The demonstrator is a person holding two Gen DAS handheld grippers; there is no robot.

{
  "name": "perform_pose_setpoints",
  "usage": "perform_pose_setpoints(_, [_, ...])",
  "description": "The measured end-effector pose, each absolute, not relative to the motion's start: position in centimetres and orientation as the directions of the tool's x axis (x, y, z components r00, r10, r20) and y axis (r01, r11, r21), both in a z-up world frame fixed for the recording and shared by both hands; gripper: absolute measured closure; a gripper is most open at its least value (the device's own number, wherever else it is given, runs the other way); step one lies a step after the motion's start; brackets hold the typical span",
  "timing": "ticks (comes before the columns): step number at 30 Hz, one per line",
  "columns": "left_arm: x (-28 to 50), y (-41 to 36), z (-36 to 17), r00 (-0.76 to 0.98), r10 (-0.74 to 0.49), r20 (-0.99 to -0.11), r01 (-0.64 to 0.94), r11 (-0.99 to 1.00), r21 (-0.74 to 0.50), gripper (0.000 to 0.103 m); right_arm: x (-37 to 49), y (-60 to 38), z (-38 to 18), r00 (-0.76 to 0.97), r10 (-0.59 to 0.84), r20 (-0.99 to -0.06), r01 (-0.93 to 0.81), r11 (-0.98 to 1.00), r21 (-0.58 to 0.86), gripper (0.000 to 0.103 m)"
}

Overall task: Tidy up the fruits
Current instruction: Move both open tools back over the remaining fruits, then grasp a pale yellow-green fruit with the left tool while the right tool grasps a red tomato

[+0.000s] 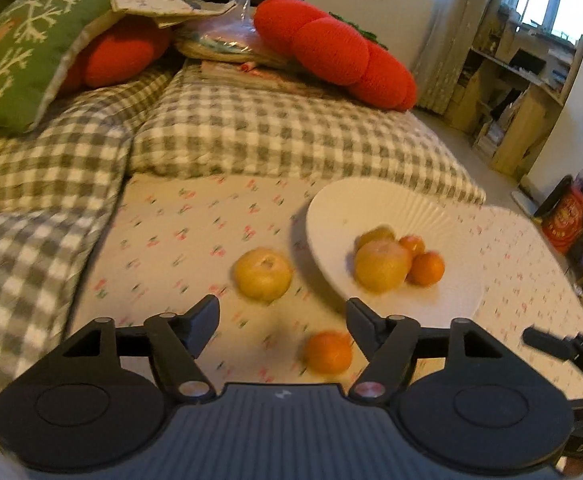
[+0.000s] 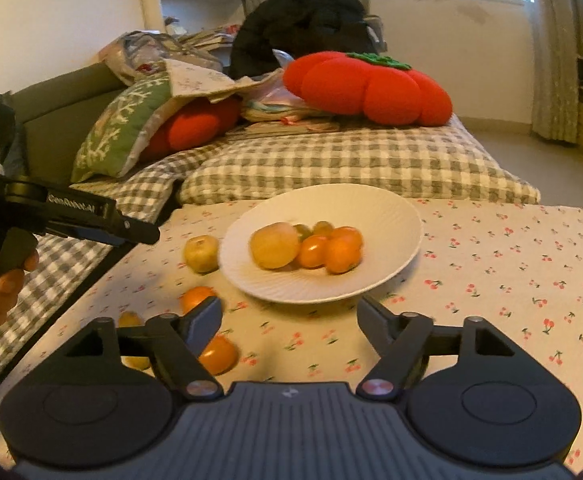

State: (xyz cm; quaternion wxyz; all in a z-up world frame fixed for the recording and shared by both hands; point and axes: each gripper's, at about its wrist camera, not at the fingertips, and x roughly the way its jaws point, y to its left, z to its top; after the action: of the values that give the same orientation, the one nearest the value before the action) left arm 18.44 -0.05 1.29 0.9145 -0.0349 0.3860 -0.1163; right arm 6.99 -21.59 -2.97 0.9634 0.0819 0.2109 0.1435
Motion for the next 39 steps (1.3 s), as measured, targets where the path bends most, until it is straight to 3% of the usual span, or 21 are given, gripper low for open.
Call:
perform_pose_setpoints(4, [17.4,1.7,1.4,0.674,-0.211,-0.708,0.151,0.978,-0.147,0.026,6.0,-20.2,-2.7,0.866,0.326,-0.38,-0.268,0.943,0.198,0.014])
perform_pose_setpoints(11, [16.2,2.3,0.8,0.654,-0.203,-0.729,0.139,0.979,-0.148,0.016,5.0,-18.0,-3.0,0.865,0.317,-0.388,-0.27,0.948,0.171,0.004])
perform_pose_setpoints(22, [16.4,2.8,-0.6,0.602,-0.217,-0.769,0.127,0.976,-0.176,0.015,4.3,-15.3,-4.6,0.852,0.338,-0.401,-0.276,0.939,0.205,0.001])
perform_pose_setpoints(33, [17.2,3.7,-1.6,0.582,-0.246,-0.775,0.092,0.967,-0.237,0.016,6.1,-11.3,-5.3,0.85,0.314,-0.423,-0.292,0.949,0.117,0.018])
perform_pose_setpoints(39, [17.2,3.6,-1.7,0.576,-0.276,-0.769,0.108,0.959,-0.263,0.028,7.9,-12.5,-5.5,0.857,0.258,-0.446,-0.212,0.966,0.151,0.039])
